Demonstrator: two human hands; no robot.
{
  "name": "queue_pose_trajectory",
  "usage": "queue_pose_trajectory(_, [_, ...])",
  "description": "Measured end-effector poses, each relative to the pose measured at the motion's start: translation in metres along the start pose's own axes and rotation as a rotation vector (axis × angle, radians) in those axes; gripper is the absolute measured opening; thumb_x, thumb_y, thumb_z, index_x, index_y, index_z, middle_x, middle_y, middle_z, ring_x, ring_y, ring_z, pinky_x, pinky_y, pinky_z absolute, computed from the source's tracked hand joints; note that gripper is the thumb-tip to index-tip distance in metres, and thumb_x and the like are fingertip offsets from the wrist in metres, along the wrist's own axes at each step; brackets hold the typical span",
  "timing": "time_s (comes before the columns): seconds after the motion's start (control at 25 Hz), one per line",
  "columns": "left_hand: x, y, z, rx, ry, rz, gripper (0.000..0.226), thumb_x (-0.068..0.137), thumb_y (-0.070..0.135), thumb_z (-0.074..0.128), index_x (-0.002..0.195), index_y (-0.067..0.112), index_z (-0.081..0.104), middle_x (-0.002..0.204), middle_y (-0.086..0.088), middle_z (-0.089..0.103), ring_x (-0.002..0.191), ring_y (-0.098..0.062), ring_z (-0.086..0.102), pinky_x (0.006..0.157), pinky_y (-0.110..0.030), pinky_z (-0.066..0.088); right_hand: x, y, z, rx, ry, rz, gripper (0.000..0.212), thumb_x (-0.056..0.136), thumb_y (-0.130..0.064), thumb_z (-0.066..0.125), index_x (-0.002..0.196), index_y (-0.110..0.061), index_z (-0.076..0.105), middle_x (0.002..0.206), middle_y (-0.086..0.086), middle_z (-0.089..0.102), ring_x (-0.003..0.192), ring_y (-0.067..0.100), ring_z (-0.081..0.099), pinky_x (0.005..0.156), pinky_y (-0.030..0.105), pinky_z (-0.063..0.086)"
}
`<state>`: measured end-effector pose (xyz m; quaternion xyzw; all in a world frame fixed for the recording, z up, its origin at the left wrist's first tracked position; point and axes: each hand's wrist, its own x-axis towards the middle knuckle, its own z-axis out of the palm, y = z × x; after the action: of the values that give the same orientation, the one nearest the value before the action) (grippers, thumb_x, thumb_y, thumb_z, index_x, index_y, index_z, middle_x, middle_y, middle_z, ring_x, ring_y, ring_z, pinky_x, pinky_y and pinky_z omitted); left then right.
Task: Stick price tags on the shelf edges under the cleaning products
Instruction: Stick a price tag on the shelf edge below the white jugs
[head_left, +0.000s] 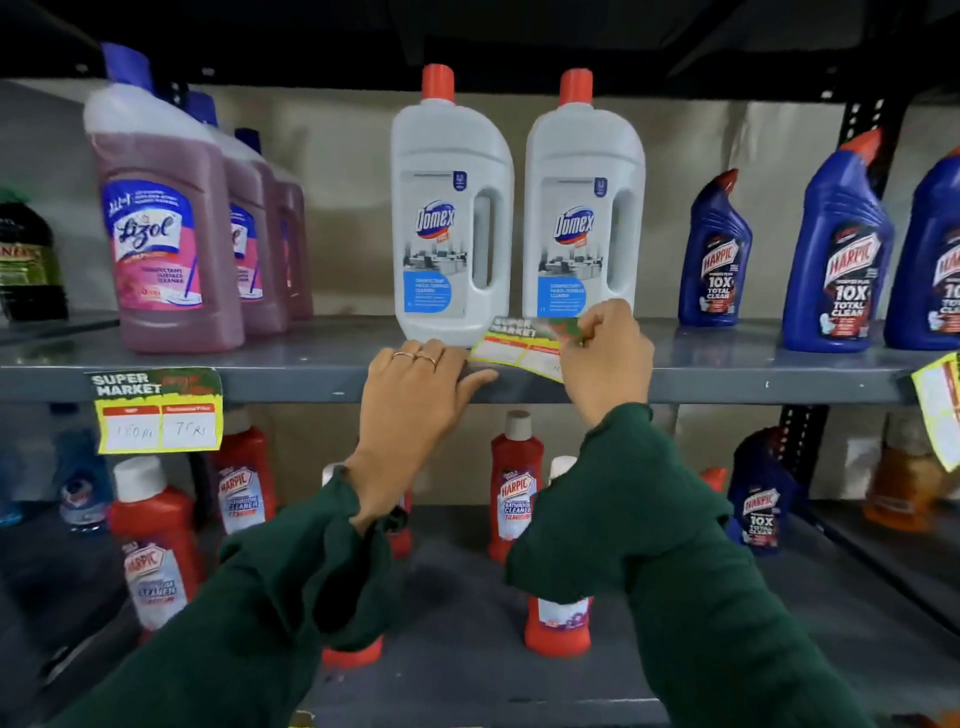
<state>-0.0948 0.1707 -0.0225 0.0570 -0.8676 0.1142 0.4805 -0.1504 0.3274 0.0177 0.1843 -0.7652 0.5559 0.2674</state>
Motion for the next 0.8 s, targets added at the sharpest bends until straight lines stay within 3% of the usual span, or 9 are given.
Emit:
queue_pose_trajectory(0.08, [0.003,0.004,-0.006,-0.198,-0.001,-0.085,0.07,0.085,0.063,0.016,0.114,0.009,0.05,0.098,-0.015,0.07,0.085,-0.032,0.064,0.074,-0.041,0.047,-0.001,0.006,-0.008,0.167,-0.074,-0.055,0.033,0.081,0.011,0.046,0.099,-0.017,0.047,0.113,0.009,0.059,0.099,0.023,0.055,0.084,0.036,0.051])
queue_pose_trajectory(0.16, [0.006,0.007,-0.018,-0.507,-0.045,-0.18,0.07,0.082,0.061,0.029,0.133,0.013,0.029,0.129,-0.013,0.056,0.107,-0.029,0.057,0.089,-0.044,0.044,-0.006,0.009,-0.014,0.257,-0.22,-0.11,0.043,0.085,0.014,0.04,0.114,-0.017,0.05,0.117,0.004,0.055,0.101,0.015,0.056,0.08,0.021,0.054])
queue_pose_trajectory(0.2, [0.007,0.009,-0.022,-0.61,-0.053,-0.182,0.065,0.084,0.057,0.036,0.135,0.017,0.028,0.134,-0.011,0.051,0.112,-0.024,0.053,0.093,-0.043,0.042,-0.009,0.01,-0.016,0.262,-0.276,-0.14,0.046,0.086,0.014,0.038,0.118,-0.016,0.051,0.115,0.001,0.053,0.098,0.011,0.056,0.078,0.014,0.052])
queue_pose_trajectory(0.28, [0.004,0.016,-0.03,-0.595,-0.065,-0.101,0.044,0.088,0.042,0.047,0.126,0.02,0.046,0.122,-0.008,0.06,0.103,-0.016,0.053,0.09,-0.038,0.044,-0.017,0.013,-0.019,0.194,-0.289,-0.22,0.045,0.087,0.014,0.038,0.118,-0.013,0.055,0.11,-0.002,0.05,0.098,0.009,0.052,0.085,0.015,0.047])
queue_pose_trajectory(0.36, [-0.002,0.025,-0.03,-0.537,-0.042,-0.027,0.021,0.089,0.026,0.054,0.107,0.018,0.063,0.097,-0.008,0.069,0.091,-0.019,0.055,0.079,-0.039,0.049,-0.021,0.017,-0.023,0.096,-0.265,-0.294,0.037,0.087,0.01,0.043,0.112,-0.011,0.061,0.107,-0.001,0.051,0.098,0.01,0.052,0.092,0.021,0.045])
queue_pose_trajectory(0.48, [-0.007,0.033,-0.027,-0.539,-0.013,-0.012,0.014,0.086,0.021,0.058,0.094,0.013,0.067,0.083,-0.011,0.069,0.083,-0.024,0.057,0.07,-0.039,0.051,-0.02,0.022,-0.026,-0.182,-0.328,-0.487,0.021,0.089,-0.008,0.053,0.104,-0.01,0.067,0.103,0.01,0.06,0.095,0.021,0.056,0.088,0.033,0.047])
queue_pose_trajectory(0.6, [-0.008,0.036,-0.028,-0.472,-0.027,-0.007,0.009,0.084,0.019,0.062,0.088,0.012,0.063,0.08,-0.009,0.069,0.08,-0.023,0.057,0.07,-0.04,0.051,-0.02,0.027,-0.023,-0.309,-0.296,-0.568,0.02,0.09,-0.017,0.055,0.1,-0.006,0.07,0.103,0.013,0.06,0.096,0.025,0.053,0.085,0.036,0.048])
queue_pose_trajectory(0.68, [-0.009,0.038,-0.03,-0.457,-0.028,-0.007,0.006,0.083,0.017,0.062,0.084,0.011,0.063,0.081,-0.009,0.068,0.081,-0.023,0.056,0.074,-0.042,0.051,-0.021,0.029,-0.021,-0.314,-0.278,-0.54,0.022,0.089,-0.021,0.058,0.095,-0.004,0.07,0.102,0.009,0.057,0.092,0.019,0.047,0.083,0.03,0.045])
queue_pose_trajectory(0.8, [-0.008,0.041,-0.029,-0.439,-0.031,-0.063,0.005,0.081,0.011,0.065,0.084,0.007,0.067,0.112,-0.015,0.063,0.106,-0.03,0.052,0.092,-0.036,0.043,-0.02,0.031,-0.018,-0.299,-0.296,-0.473,0.02,0.087,-0.023,0.061,0.091,-0.004,0.067,0.095,0.0,0.048,0.087,0.009,0.04,0.08,0.026,0.044])
